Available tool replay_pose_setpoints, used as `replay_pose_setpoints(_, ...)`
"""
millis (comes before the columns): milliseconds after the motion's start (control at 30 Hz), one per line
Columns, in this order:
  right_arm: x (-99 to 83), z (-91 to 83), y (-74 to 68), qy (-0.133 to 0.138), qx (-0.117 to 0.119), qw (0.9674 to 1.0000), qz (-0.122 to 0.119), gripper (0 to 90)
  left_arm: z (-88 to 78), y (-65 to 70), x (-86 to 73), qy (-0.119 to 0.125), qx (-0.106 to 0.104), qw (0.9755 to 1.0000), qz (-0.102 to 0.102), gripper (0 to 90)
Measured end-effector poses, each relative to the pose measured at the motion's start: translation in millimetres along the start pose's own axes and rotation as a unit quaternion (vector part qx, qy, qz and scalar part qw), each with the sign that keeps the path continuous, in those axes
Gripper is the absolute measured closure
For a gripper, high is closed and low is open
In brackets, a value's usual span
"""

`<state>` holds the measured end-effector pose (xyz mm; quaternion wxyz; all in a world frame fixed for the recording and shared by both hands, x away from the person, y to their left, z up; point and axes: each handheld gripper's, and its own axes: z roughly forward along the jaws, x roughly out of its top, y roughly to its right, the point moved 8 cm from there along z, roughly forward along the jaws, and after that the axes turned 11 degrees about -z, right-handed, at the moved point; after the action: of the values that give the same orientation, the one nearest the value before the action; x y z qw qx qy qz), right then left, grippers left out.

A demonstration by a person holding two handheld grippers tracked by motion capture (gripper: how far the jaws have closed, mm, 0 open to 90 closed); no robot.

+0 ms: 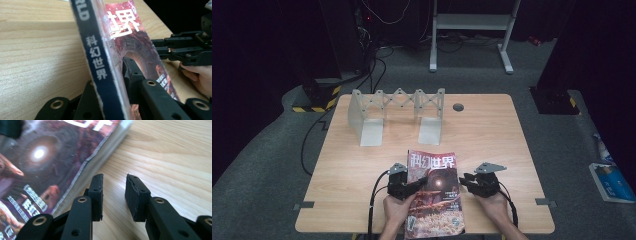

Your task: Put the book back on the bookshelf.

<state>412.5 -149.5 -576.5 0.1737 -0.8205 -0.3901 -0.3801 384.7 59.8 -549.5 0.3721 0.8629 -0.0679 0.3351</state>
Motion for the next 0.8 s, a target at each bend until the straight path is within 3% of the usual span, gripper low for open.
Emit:
replay_pose_setpoints(167,-7.8,-9.0,12.0,0.001,-0.023,0.9997,0.012,64.0,-2.3,2.8,1.1,0.004,-0.008,1.0,-0.004,79.6)
replay_pose_setpoints(367,-14.3,-14.5,22.2,0.005,-0.063,0.998,-0.004,59.4,-4.7,7.7,4.1,0.004,-0.01,0.9999,0.004,80.1)
replay_pose_setpoints(600,-15.9,-15.2,23.0,0.011,-0.067,0.9977,-0.007,58.9,-10.8,18.5,11.7,0.003,-0.008,0.9996,0.028,80.5)
replay_pose_setpoints(800,-16.7,-15.6,22.2,0.012,-0.069,0.9975,-0.012,59.3,-14.5,25.6,16.9,0.003,-0.008,0.9994,0.034,80.9)
